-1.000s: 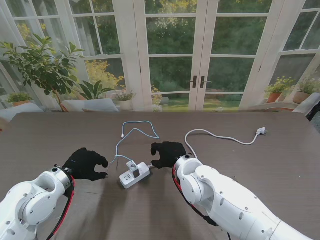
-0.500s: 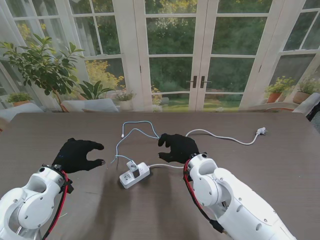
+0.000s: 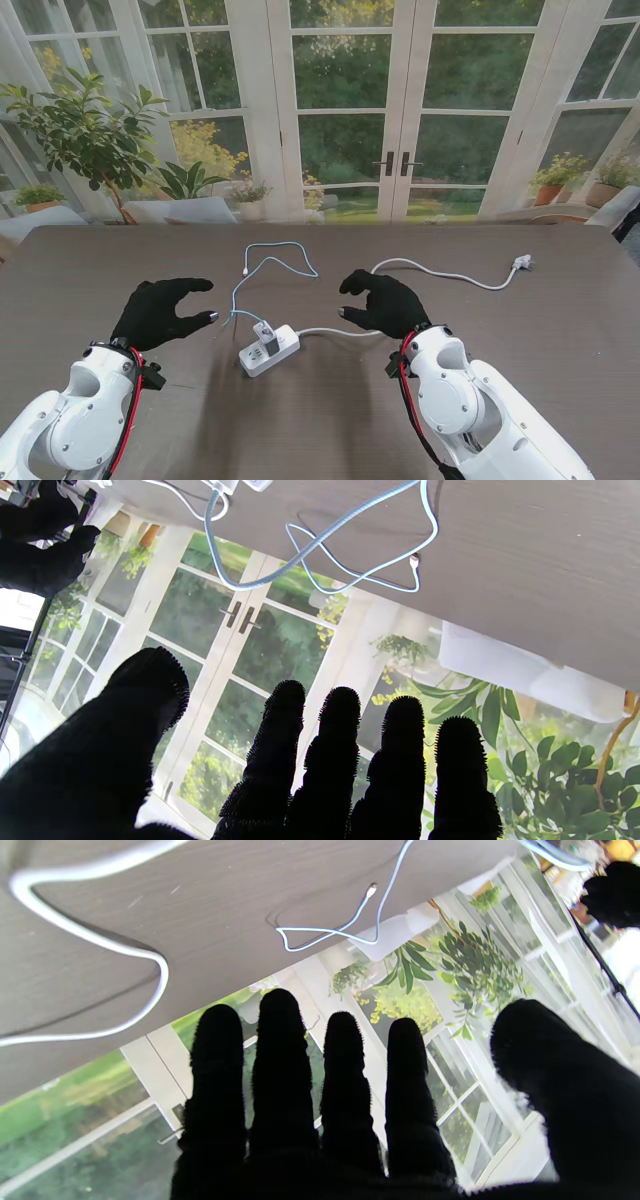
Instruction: Set up the charging station
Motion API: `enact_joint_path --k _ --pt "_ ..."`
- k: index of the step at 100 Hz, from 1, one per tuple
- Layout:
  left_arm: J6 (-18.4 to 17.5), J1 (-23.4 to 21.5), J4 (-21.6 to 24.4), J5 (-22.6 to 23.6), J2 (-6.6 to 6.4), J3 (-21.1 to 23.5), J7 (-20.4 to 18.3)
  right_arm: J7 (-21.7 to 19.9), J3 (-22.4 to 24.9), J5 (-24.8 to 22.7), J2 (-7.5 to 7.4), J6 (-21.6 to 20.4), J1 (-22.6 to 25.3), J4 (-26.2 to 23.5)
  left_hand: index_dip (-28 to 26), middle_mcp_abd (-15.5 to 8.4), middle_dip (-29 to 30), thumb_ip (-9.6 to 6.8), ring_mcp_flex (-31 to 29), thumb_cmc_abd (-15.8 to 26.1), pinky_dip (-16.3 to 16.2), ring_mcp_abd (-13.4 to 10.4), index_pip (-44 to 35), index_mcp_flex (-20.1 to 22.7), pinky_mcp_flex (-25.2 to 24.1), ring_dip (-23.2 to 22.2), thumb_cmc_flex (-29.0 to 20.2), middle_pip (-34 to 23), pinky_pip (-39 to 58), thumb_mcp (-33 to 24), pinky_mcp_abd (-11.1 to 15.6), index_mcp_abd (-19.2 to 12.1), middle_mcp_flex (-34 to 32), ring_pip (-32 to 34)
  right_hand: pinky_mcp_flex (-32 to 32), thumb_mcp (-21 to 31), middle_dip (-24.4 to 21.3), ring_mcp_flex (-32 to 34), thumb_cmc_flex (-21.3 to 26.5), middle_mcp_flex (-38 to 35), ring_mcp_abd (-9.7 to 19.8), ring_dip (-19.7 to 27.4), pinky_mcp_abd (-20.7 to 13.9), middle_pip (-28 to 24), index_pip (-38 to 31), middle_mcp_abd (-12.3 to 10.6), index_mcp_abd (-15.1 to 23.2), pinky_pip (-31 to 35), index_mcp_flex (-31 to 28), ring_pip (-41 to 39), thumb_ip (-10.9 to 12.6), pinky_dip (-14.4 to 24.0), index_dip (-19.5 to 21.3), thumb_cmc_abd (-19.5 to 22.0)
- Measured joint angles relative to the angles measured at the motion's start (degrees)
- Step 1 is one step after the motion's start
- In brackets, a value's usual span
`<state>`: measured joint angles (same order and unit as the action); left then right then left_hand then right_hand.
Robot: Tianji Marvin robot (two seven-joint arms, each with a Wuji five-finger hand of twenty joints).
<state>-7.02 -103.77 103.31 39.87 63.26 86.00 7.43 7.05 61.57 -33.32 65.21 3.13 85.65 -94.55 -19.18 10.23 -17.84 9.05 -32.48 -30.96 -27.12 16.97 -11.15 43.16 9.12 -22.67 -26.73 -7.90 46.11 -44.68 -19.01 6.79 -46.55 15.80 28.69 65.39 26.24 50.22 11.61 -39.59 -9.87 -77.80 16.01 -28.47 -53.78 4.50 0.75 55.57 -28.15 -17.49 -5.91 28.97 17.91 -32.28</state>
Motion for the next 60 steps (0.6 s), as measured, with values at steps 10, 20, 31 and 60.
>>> enact_joint_path --k 10,20,31,60 --pt "0.49 -0.19 -0.07 -1.56 0.41 -0.93 1.97 1.87 1.01 3.63 0.25 -1.83 1.30 0.19 0.12 0.10 0.06 0.00 0.77 0.00 0.21 0.01 0.01 -0.07 -0.64 0.60 -0.01 0.32 -0.91 0.00 0.00 0.02 0.70 -0.53 -0.84 0.00 -0.03 -2.26 0.00 0.76 -0.07 0.00 0.28 0.57 0.00 -0.05 0.00 -1.20 0.01 0.82 -0.01 -0.08 0.00 -0.02" --pt "0.64 -0.17 -0.32 -3.49 0.82 -1.88 3.20 2.66 1.81 3.90 0.58 -2.86 2.41 0.74 0.27 0.16 0.43 -0.01 1.35 0.02 0.26 0.13 0.02 -0.08 -0.75 0.82 -0.03 0.43 -1.53 0.58 0.00 0.14 0.70 -1.13 -1.66 0.10 -0.48 -3.02 0.00 0.77 -0.10 0.00 0.39 0.55 0.00 -0.06 0.00 -2.74 0.02 1.57 -0.12 -0.64 0.00 -0.61" --pt "0.63 -0.20 -0.44 -3.93 1.13 -2.21 2.83 3.24 2.41 6.43 0.91 -3.54 3.49 1.51 0.39 0.45 0.68 -0.01 1.92 0.02 0.94 0.13 0.20 -0.16 -1.42 1.37 -0.03 0.69 -2.93 0.58 0.02 0.34 2.10 -1.38 -2.34 0.10 -0.63 -4.08 0.00 1.40 -0.12 0.00 0.40 0.72 0.00 -0.08 0.01 -4.13 0.02 2.77 -0.12 -0.71 0.00 -0.60" --pt "0.51 -0.24 -0.50 -6.25 1.30 -3.10 2.51 3.42 3.67 7.94 1.19 -8.22 4.79 4.07 0.74 1.02 1.39 -0.03 3.25 0.03 1.62 0.30 0.78 -0.80 -2.06 2.04 -0.55 0.79 -4.35 0.61 0.25 1.32 2.94 -2.02 -3.78 0.18 -1.03 -5.54 0.00 2.80 -0.12 0.00 0.46 0.82 0.05 -0.46 0.62 -7.42 1.34 4.26 -0.17 -1.22 0.01 -2.04"
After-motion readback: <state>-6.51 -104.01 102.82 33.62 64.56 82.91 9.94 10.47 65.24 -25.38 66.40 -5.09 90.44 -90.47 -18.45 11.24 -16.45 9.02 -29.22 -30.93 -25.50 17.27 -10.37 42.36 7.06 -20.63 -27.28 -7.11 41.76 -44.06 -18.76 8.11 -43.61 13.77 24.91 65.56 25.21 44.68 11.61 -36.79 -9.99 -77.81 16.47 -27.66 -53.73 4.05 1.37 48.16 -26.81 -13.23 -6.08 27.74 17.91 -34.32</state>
